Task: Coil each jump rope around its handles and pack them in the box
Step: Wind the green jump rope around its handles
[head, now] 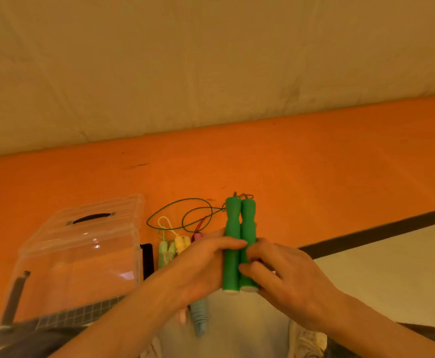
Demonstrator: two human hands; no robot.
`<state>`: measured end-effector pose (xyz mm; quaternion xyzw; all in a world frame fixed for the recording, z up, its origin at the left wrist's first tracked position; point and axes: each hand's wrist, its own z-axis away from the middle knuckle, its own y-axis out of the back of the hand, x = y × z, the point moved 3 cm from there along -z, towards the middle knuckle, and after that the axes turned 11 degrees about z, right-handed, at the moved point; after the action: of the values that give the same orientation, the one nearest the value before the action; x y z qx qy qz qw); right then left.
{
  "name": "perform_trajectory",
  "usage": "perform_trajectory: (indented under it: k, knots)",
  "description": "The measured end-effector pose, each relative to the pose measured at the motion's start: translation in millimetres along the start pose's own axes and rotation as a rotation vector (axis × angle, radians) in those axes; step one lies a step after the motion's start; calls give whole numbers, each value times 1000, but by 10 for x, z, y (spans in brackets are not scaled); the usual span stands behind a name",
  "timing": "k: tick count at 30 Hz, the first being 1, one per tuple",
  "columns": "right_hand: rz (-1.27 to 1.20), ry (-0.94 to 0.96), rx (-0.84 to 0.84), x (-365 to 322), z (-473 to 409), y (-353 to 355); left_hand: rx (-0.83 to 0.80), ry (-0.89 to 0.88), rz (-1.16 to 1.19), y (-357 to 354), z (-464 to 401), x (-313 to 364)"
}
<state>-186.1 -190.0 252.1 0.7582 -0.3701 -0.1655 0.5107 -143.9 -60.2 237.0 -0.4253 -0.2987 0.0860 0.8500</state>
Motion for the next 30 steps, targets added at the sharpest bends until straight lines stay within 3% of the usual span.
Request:
perform_trajectory:
  k: [2,3,5,7,9,10,12,15,17,19,21,22,24,26,27,28,30]
  knots:
    - [-106,-26,-24,-64,44,20,67,-28,-100,36,64,-24]
    - [-252,-126,-16,-44,58,38,85,-58,-139,52,94,-17]
    - [-585,-506,86,126,60,56,84,-93,-200,106,142,52]
    - [-947,-1111,142,479,151,-106,-7,-28,-293,82,196,131]
    - [-1500,-1602,-128,692,195,-380,-181,138,-426,45,237,133]
    - [-1739,-1670,-303,683,179,-461,-262,234,-485,28,251,107]
    - [-2014,-1601,-431,648,105,-583,-388,398,-618,40,270,13]
    - [-1923,-1659,-98,890,-108,-603,-334,447,-753,100,219,-106]
    - [-1655,-1623,332,1205,-199,-421,-157,267,-747,128,108,-46]
    - [-1155,-1277,766,1421,-307,80,-99,56,-690,69,34,131]
    - [-747,-852,931,1395,-383,570,-188,6,-633,-53,39,261]
    - [-653,-814,876,1420,-383,603,-219,25,-643,-84,63,279]
    - [-728,-1072,543,1496,-276,315,-204,139,-790,-56,128,184]
    - [-1095,-1404,-6,1449,-28,-164,-154,329,-981,100,175,-20]
    - [-1261,-1498,-200,1394,115,-329,-145,412,-1036,179,196,-111]
    - [-1368,-1541,-299,1364,222,-402,-144,459,-1069,233,215,-156]
    - [-1507,-1575,-231,1400,316,-381,-153,467,-1053,265,233,-114]
